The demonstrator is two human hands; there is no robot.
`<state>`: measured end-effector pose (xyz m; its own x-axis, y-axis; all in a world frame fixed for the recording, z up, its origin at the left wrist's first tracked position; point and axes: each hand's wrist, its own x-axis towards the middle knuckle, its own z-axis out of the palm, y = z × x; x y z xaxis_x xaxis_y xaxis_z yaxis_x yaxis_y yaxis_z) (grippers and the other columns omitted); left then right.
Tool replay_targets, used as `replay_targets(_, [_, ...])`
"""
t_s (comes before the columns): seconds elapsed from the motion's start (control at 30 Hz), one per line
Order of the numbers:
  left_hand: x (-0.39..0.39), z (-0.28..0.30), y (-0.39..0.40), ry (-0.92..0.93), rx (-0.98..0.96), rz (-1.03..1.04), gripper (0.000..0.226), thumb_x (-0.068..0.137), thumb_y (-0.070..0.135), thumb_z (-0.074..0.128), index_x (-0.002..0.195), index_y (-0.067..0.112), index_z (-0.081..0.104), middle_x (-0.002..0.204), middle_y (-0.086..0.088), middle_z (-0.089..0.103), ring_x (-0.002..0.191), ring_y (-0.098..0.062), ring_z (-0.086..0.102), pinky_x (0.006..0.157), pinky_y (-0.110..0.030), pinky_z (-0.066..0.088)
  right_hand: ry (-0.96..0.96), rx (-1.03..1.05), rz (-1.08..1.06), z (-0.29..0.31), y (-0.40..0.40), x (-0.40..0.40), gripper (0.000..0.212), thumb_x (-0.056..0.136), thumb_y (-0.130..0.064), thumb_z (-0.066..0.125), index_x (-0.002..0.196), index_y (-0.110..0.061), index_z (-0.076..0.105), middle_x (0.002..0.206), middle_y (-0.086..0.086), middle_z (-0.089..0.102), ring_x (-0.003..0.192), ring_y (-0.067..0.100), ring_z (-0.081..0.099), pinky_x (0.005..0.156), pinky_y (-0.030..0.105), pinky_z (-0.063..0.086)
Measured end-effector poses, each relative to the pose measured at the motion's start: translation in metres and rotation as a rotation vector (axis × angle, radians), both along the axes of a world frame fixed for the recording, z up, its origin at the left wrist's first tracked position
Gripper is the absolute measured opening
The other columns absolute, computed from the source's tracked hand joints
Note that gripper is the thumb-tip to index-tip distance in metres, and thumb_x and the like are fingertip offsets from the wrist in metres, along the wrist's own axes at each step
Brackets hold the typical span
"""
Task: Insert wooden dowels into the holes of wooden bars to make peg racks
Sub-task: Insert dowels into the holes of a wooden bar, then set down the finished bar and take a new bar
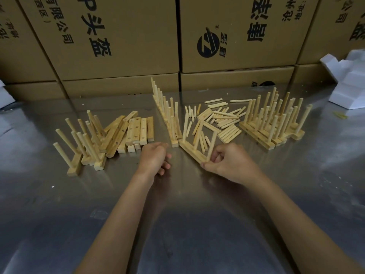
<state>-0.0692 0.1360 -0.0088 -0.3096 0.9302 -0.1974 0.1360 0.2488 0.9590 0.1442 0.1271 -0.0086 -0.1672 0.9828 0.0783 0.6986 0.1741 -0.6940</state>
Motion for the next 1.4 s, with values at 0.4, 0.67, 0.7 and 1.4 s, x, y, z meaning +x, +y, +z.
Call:
replay_targets(0.4, [-0.013, 0.001, 0.001, 0.021, 0.049, 0.068, 0.018, 0.102, 0.020, 0.046, 0.115, 0.020, 0.059, 0.078, -0.004, 0.061, 0.034, -0.007, 0.048, 0.032, -0.018, 0.031, 0.068, -0.016, 0.057, -0.013, -0.007, -0.030, 0.027, 0.076, -0.033, 0.085, 0.093, -0.023, 0.066, 0.065, -0.007, 0.061, 0.064, 0.005, 0.058, 0.062, 0.019, 0.044])
replay_targets(0.67, [-0.032, 0.004, 0.003, 0.199, 0.098, 0.177, 0.028, 0.099, 0.019, 0.043, 0.115, 0.016, 0.066, 0.088, -0.004, 0.066, 0.067, -0.024, 0.062, 0.055, -0.027, 0.048, 0.012, 0.076, -0.067, -0.022, 0.008, -0.039, 0.021, 0.077, -0.047, 0.079, 0.083, -0.030, 0.068, 0.062, -0.014, 0.055, 0.064, 0.002, 0.052, 0.054, 0.024, 0.032])
replay_targets(0.7, [-0.035, 0.003, 0.002, 0.360, 0.098, 0.222, 0.027, 0.099, 0.022, 0.043, 0.113, 0.018, 0.065, 0.098, -0.006, 0.068, 0.084, -0.031, 0.065, 0.069, -0.034, 0.051, -0.021, 0.102, -0.098, -0.023, 0.011, -0.042, 0.020, 0.078, -0.050, 0.077, 0.083, -0.032, 0.068, 0.065, -0.015, 0.056, 0.070, 0.004, 0.054, 0.057, 0.025, 0.035])
replay_targets(1.4, [-0.034, -0.010, 0.003, 0.986, 0.490, 0.374, 0.032, 0.104, 0.028, 0.048, 0.133, 0.020, 0.060, 0.081, -0.011, 0.070, 0.073, -0.033, 0.067, 0.059, -0.033, 0.038, 0.034, 0.181, -0.266, -0.028, 0.025, -0.072, 0.026, 0.095, -0.047, 0.052, 0.089, -0.029, 0.070, 0.076, -0.007, 0.070, 0.082, 0.017, 0.066, 0.069, 0.029, 0.044])
